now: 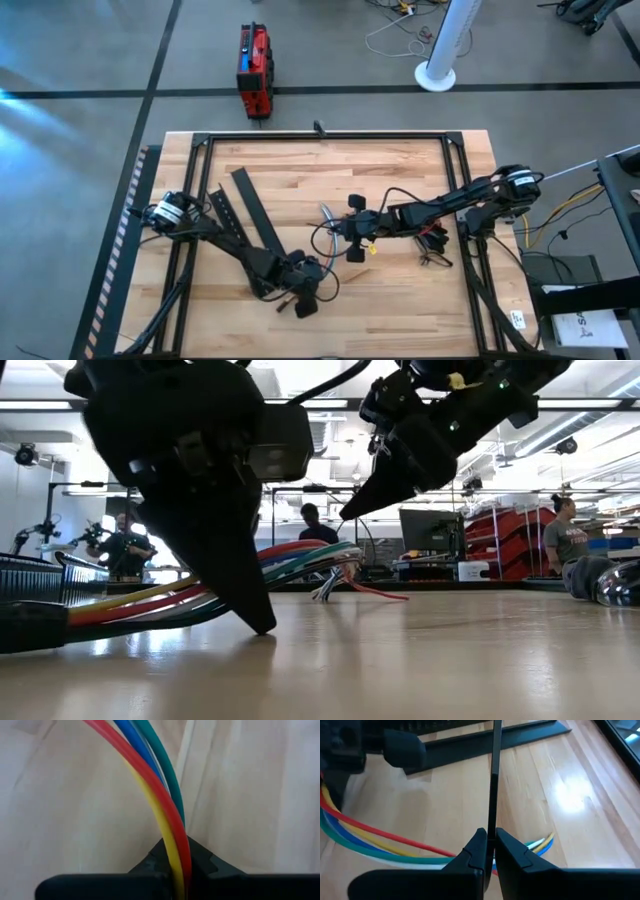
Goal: Ziptie cables
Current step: Wrap the cable wires with the black zip tie
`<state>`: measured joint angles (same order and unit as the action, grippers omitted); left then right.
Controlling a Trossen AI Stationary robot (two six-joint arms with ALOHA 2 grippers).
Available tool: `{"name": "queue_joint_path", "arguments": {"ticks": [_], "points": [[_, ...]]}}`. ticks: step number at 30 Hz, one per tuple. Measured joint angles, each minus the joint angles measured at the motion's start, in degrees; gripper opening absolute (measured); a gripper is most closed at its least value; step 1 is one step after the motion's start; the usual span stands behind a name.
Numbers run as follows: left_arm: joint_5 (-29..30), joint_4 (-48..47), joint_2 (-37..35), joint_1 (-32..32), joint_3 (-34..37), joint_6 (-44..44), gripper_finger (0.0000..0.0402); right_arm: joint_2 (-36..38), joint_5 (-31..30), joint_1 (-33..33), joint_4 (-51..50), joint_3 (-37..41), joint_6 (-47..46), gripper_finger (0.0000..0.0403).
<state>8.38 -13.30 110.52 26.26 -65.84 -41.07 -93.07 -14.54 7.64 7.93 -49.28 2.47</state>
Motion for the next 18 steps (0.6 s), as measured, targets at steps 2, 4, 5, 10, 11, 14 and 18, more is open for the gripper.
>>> {"name": "queue_joint_path", "arguments": {"ticks": [2,4,5,10,11,14,18], "points": [[-0.25,-0.02,0.0,0.23,0.0,0.01,0.0009,-0.55,-1.32,-0.37,0.22,0.0,1.37,0.0009],[-0.34,-0.02,-0.02,0.3,0.0,0.01,0.0009,-0.97,-1.86,-0.75,0.82,0.0,3.0,0.0009],[-0.33,-0.03,-0.02,0.3,0.0,0.01,0.0009,-1.17,-1.99,-0.91,1.41,0.0,3.69,0.0009],[-0.12,-0.04,-0.02,0.33,0.0,0.05,0.0009,-2.31,-1.93,-1.18,5.9,0.04,7.73,0.0009],[-0.03,-0.04,-0.02,0.33,0.0,0.05,0.0009,-2.33,-1.88,-1.18,6.35,0.04,8.05,0.0009],[0.04,-0.07,-0.02,0.33,0.0,0.14,0.0009,-2.33,-1.83,-1.21,7.22,0.04,10.59,0.0009],[0.1,-0.09,-0.02,0.33,0.0,0.69,0.0009,-2.33,-1.49,-1.88,8.27,0.04,15.73,0.0009]]}}
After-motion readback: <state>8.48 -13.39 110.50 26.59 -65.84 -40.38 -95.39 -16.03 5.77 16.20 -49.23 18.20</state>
